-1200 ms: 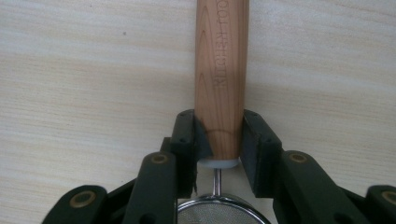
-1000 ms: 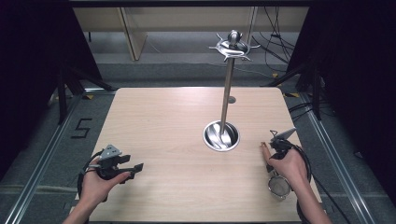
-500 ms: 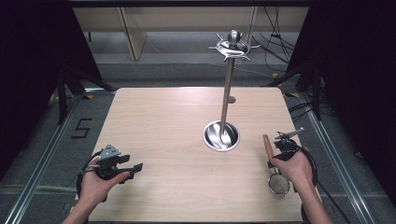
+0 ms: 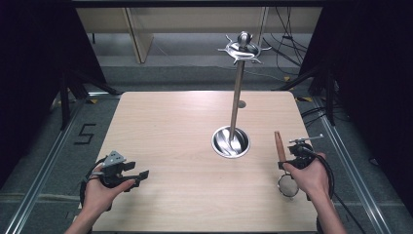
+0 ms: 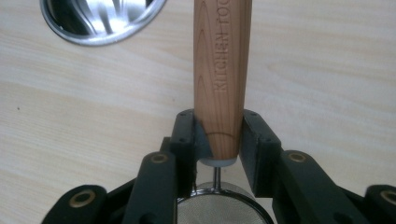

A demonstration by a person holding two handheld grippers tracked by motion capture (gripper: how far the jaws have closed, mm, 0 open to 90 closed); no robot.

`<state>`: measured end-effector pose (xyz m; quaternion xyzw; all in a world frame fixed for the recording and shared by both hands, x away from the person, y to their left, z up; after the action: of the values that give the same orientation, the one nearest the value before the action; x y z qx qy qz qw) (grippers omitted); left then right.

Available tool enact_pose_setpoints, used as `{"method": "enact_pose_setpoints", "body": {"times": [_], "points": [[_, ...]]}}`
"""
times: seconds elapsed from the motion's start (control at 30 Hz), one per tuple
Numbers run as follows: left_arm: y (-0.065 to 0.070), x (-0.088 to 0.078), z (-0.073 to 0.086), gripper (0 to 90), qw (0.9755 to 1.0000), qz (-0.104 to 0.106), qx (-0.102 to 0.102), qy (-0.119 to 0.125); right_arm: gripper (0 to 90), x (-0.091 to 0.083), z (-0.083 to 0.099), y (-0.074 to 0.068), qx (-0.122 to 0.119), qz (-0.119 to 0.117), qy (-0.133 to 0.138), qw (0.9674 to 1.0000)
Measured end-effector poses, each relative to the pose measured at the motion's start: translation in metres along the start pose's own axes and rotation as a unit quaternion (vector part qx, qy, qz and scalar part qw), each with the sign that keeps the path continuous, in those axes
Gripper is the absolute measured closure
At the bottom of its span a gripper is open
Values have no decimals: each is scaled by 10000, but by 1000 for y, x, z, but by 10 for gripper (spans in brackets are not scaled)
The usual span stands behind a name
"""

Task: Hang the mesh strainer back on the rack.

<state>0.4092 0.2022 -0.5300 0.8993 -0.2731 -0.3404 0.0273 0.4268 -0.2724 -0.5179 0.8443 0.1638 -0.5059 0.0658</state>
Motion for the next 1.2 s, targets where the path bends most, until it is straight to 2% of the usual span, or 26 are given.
{"method": "enact_pose_setpoints", "body": {"times": [0.03,0.07,0.1,0.13,0.23,0.27,0.33,0.4,0.47,0.5,0.53,0.57,0.67,0.7,0.73,0.77,0.8,0.83,0.93,1.0,1.07,1.1,1.17,1.2], "points": [[0,0,0,311,10000,2,0,-1,693,-2,-3,-1,24,-9,135,9999],[0,0,0,311,10000,2,0,-1,693,-2,-3,-1,24,-9,135,9999],[0,0,0,311,10000,6,-3,0,693,-3,-6,0,-51,9,280,9996],[0,0,0,311,10000,9,-3,-1,693,-4,-6,1,-59,93,288,9995],[0,1,0,311,10000,4,-5,4,693,-5,-11,3,-234,114,508,9984],[0,1,0,311,10000,-8,-6,19,693,-7,-9,0,-126,71,435,9989],[0,1,0,311,10000,-13,-6,5,693,-6,-15,2,-308,130,643,9974],[0,1,0,311,10000,-11,2,-4,693,-8,-17,1,-313,108,714,9969],[0,1,1,311,10000,4,19,-29,693,-11,-18,-4,-187,36,689,9974],[-3,0,2,311,9997,-22,172,-151,693,-12,-19,-5,-194,27,714,9973],[-3,0,2,311,9997,-22,172,-151,693,-12,-19,-5,-194,27,714,9973],[-3,0,2,311,9998,-5,143,-139,693,-12,-21,-3,-425,138,792,9959],[-3,0,3,311,9998,7,132,-147,693,-12,-24,-6,-358,73,844,9958],[-3,0,3,311,9998,4,140,-167,693,-16,-26,-9,-237,33,883,9958],[-3,0,3,311,9998,4,140,-167,693,-16,-26,-9,-237,33,883,9958],[-3,0,3,311,9997,-4,172,-176,693,-17,-27,-7,-342,70,913,9952],[-4,1,4,311,9997,-2,183,-187,693,-18,-30,-9,-330,10,1063,9938],[-3,1,4,311,9997,18,173,-199,693,-20,-30,-11,-254,-19,1014,9945],[-4,1,4,311,9997,26,192,-170,693,-23,-32,-11,-352,-6,1077,9936],[-3,2,3,311,9998,28,123,-132,693,-24,-33,-12,-314,-1,1100,9934],[-2,3,3,311,9999,28,96,-116,693,-27,-36,-17,-275,-109,1163,9928],[-3,2,4,311,9998,28,123,-147,693,-28,-37,-17,-321,-40,1200,9923],[-2,2,4,311,9998,17,95,-173,693,-30,-40,-20,-334,-104,1261,9914],[-2,2,4,311,9998,18,104,-174,693,-31,-42,-19,-413,-26,1317,9904]]}}
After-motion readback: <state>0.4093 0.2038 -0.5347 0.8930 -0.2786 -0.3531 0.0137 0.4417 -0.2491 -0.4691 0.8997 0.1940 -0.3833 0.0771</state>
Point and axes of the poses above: each handheld gripper's, and its own axes: x roughly forward along the jaws, z roughly out of its underside, y roughly to its right, the point moved 10 cm from there along x, roughly forward along the jaws, and after that the axes turned 7 degrees about -x, right-handed, at the moved point
